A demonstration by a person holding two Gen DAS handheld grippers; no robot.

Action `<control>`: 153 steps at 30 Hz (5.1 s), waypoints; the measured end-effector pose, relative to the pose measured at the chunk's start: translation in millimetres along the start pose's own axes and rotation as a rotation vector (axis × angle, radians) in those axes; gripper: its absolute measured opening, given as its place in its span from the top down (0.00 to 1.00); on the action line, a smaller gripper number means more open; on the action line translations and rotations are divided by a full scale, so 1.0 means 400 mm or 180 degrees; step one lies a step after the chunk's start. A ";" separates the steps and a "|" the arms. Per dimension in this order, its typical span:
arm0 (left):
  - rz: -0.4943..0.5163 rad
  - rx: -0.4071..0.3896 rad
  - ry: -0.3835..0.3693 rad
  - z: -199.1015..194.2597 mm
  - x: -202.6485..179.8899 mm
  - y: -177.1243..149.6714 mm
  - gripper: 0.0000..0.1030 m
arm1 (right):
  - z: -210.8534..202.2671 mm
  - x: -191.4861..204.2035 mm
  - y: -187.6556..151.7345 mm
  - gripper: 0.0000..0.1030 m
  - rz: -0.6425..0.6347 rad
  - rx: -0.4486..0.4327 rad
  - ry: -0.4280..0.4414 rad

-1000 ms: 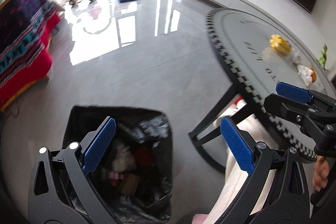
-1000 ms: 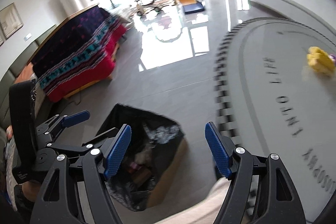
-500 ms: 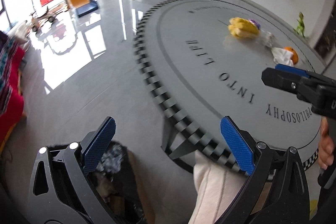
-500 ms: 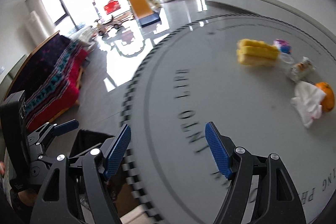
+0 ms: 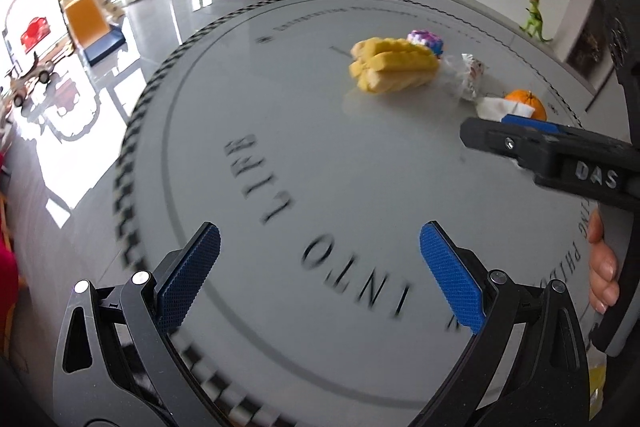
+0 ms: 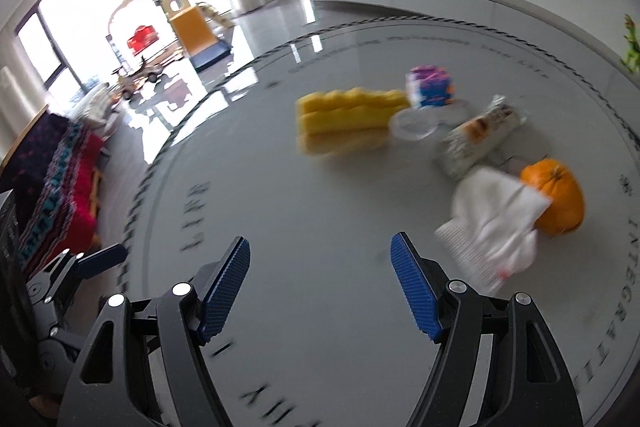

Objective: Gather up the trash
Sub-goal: 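Move both open grippers back to the table, then grasp the yellow sponge with the left gripper while the right grasps the measuring cup, then carry the sponge and measuring cup over the trash bag and open both grippers, then move both open grippers back to the table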

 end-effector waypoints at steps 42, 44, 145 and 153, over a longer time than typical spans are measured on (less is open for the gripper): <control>0.1432 0.0128 -0.0066 0.319 -0.264 0.280 0.23 | 0.055 -0.236 0.167 0.63 0.0470 -0.0245 -0.0375; 0.1441 0.0106 -0.0028 0.314 -0.268 0.278 0.27 | 0.054 -0.242 0.162 0.63 0.0494 -0.0249 -0.0366; -0.2709 -0.0151 0.0979 -0.458 0.726 -0.819 0.06 | -0.047 0.968 -0.528 0.25 -0.1731 0.0794 0.1321; -0.2523 -0.0092 0.0892 -0.437 0.694 -0.781 0.06 | -0.046 0.940 -0.517 0.25 -0.1638 0.0775 0.1333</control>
Point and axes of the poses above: each gripper's, at about its wrist camera, not at the fingertips, and z roughly the way its jaws point, x to its left, y to its top, the point moved 3 cm from there along z, roughly the way its jaws point, and after that the axes turned 5 degrees about -z, right-handed, at the moved point
